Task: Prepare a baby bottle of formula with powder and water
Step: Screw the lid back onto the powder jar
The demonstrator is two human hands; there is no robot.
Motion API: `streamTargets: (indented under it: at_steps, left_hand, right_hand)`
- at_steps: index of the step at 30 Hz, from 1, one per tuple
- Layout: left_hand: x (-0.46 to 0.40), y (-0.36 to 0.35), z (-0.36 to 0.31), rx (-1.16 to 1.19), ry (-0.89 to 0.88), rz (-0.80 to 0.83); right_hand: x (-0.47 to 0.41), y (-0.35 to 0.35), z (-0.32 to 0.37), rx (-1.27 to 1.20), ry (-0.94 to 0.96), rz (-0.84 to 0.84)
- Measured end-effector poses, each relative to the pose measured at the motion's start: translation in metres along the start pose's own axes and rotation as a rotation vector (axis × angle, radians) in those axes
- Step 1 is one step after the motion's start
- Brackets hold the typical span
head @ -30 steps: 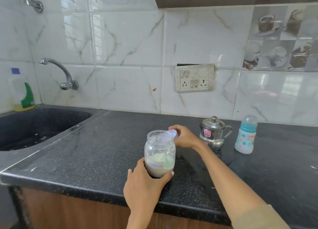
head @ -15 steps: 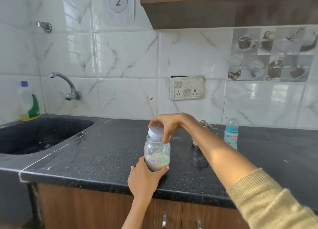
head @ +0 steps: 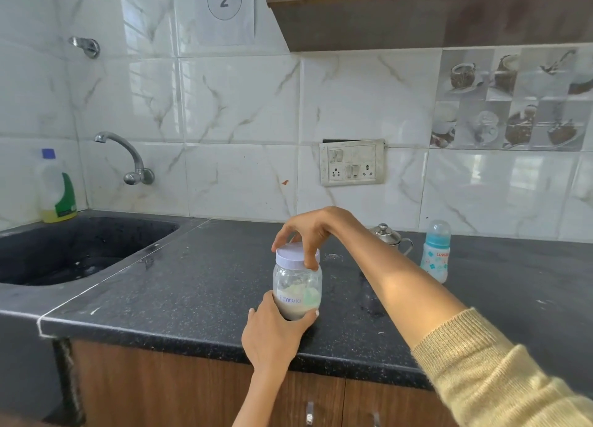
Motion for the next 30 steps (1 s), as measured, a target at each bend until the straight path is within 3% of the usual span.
streamTargets:
  at_steps: [5,15,19,22,24,30]
  left_hand:
    - [-0.001,-0.002,0.001,0.008,0.001,-0.02]
    - [-0.001,-0.002,0.001,0.005,-0.001,-0.043]
    - [-0.001,-0.001,0.002,-0.001,-0.002,-0.052]
    - [0.0,-0.001,0.001,0.006,-0.007,-0.058]
    - [0.0,0.001,0.0,0.009,-0.007,-0.061]
    - [0.001,0.001,-0.001,-0.004,-0.001,-0.053]
  right_hand:
    - [0.003,0.002,-0.007,-0.132,-0.102,-0.053]
    - [0.002,-0.014,-0.039,-0.07,-0.56,-0.133]
    - [0.012,-0.002,-0.044,-0.228,-0.523,-0.093]
    - [0.008,0.002,-0.018,-0.154,-0.266,0.029]
    - [0.006,0.004,-0.009,-0.093,-0.204,0.017]
    - [0.008,0.007,-0.019,0.119,-0.47,-0.19]
Point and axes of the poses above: each hand's wrist, its own x-axis away from the middle knuckle, its own y-axis out of the back of the hand, z = x × y, the point moved 9 cm from there along -x, towards the middle knuckle, and after that the axes turned 2 degrees about -y, right-handed, at the moved point
